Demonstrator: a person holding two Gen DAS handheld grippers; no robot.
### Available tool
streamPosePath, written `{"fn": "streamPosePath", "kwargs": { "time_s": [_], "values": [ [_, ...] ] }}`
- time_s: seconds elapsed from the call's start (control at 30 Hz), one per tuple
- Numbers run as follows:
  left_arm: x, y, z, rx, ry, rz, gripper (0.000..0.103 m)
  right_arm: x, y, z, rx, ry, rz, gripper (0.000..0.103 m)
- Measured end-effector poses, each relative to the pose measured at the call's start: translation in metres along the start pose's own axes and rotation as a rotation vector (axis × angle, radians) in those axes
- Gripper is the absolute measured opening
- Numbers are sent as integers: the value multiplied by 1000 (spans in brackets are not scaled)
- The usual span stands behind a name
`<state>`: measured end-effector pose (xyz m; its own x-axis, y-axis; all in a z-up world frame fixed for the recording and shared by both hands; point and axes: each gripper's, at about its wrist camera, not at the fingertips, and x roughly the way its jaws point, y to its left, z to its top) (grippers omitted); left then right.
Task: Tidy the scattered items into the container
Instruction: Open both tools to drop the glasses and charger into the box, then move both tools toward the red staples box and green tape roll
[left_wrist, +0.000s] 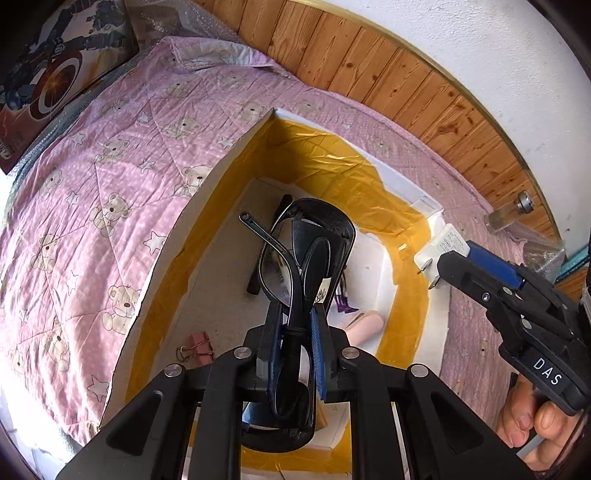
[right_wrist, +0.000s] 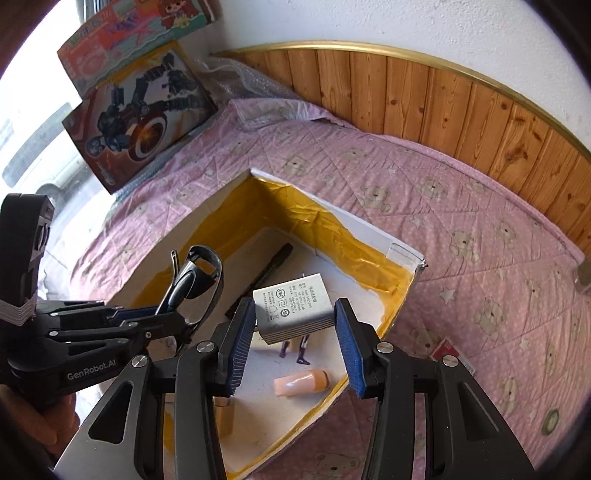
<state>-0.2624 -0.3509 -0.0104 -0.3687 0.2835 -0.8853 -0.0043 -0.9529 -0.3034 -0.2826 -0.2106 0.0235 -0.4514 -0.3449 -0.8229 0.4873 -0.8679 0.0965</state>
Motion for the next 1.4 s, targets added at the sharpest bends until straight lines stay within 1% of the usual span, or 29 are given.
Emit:
{"fn": "streamPosePath", "kwargs": {
  "time_s": [0.1, 0.27, 0.3, 0.33, 0.37, 0.43, 0.6, 0.73, 0.83, 0.97, 1.4],
  "values": [
    [12, 0, 0, -2, 14, 24, 16, 16, 4, 3, -49, 28, -41, 47],
    [29, -3, 2, 5, 35, 58, 17, 41, 6, 3, -95, 65, -104, 49],
    [33, -4, 3, 14, 41, 57, 19, 44, 6, 2, -100, 65, -117, 49],
    [35, -6, 3, 29, 44, 59, 24, 45, 5, 1, -98, 61, -129, 49],
    [36, -7, 3, 38, 41, 67, 25, 45, 5, 0, -93, 60, -130, 49],
    [34, -9, 0, 50, 33, 60, 25, 40, 3, -2, -77, 52, -116, 49],
    [20, -20, -9, 119, -3, 53, 25, 23, 4, -7, -28, 16, -76, 49],
    [8, -25, -14, 147, -29, 48, 25, 10, 7, -9, 6, 0, -46, 49],
    [-1, -25, -18, 153, -44, 42, 26, 2, 12, -13, 17, -5, -37, 49],
    [-12, -25, -27, 155, -60, 39, 31, -8, 19, -20, 25, -10, -37, 49],
    [-51, -26, -62, 192, -119, 22, 31, -55, 58, -51, 23, -58, -13, 50]
  ]
}}
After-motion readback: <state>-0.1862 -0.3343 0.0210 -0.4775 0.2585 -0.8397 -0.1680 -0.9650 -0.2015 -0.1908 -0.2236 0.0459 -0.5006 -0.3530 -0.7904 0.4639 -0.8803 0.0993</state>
